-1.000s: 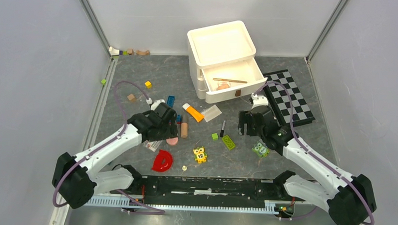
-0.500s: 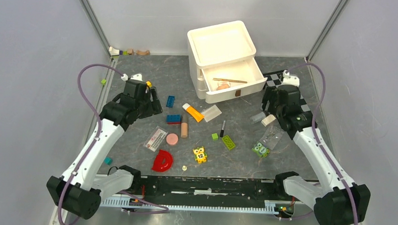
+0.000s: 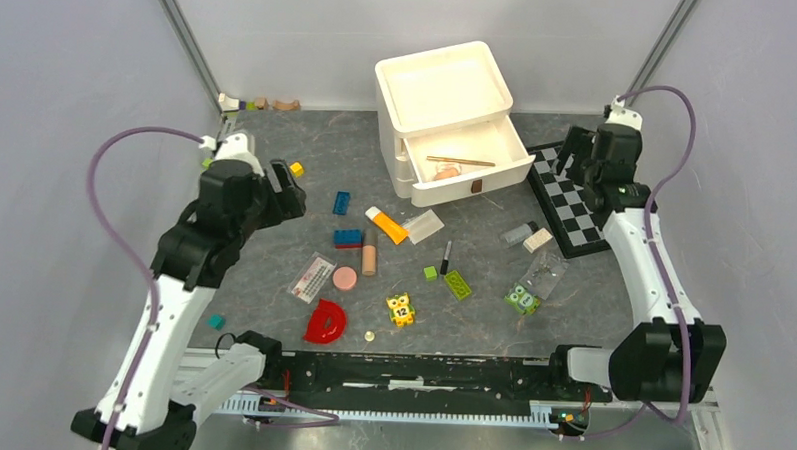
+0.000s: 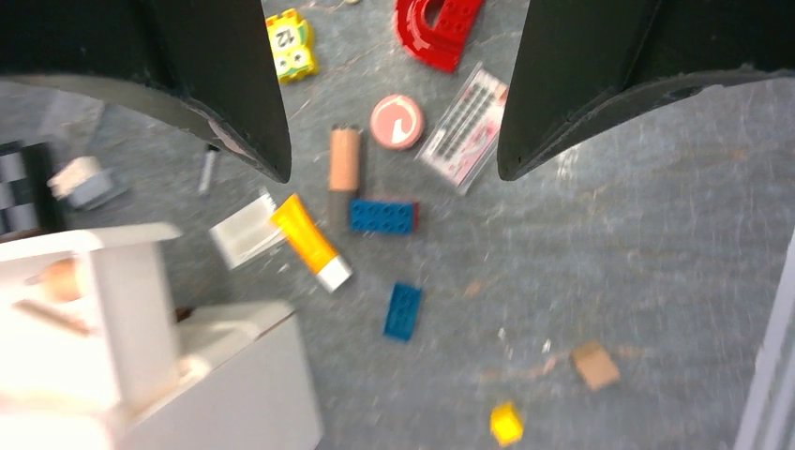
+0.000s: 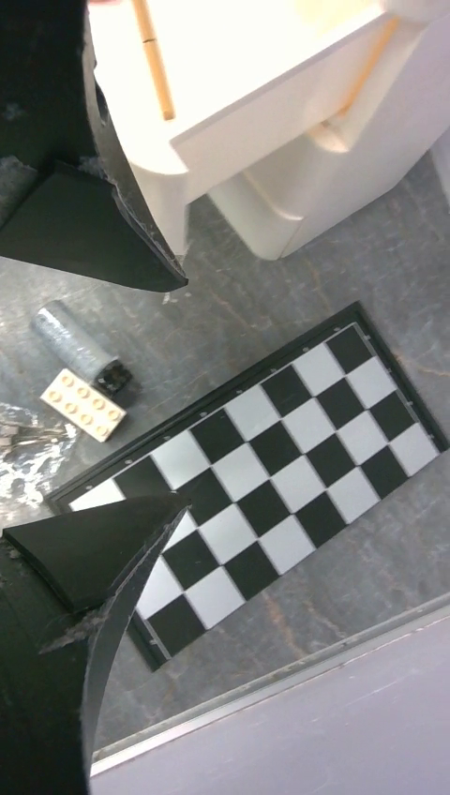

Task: Organize the makeup
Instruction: Move the storage box to the center of the board.

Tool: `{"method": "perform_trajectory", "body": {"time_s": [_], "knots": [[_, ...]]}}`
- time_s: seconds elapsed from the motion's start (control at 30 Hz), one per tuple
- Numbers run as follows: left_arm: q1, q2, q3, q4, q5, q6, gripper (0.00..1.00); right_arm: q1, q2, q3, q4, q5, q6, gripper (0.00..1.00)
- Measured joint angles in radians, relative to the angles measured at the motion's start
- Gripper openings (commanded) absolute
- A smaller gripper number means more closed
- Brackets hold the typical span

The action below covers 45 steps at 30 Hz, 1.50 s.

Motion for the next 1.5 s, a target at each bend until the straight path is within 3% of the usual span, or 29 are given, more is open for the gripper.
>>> {"method": "perform_trajectory", "body": {"time_s": [0.23,0.57,0.93,1.5], "knots": [[0.000,-0.092,0.129,0.042,0.007,0.012,0.89,-0.063,0.167,0.160,0.073,-0.095,0.040,0.86],[0.000,-0.076,0.077,0.043,0.011,0.018,0.89,-0.140,0.577,0.458,0.280,-0.382,0.254,0.81],[0.000,-0.070,0.046,0.043,0.011,0.018,0.89,-0.101,1.005,0.788,0.462,-0.551,0.564,0.81],[0.000,-0.056,-0.008,0.043,0.027,0.018,0.89,0.172,1.083,0.794,0.546,-0.562,0.622,0.81]]}}
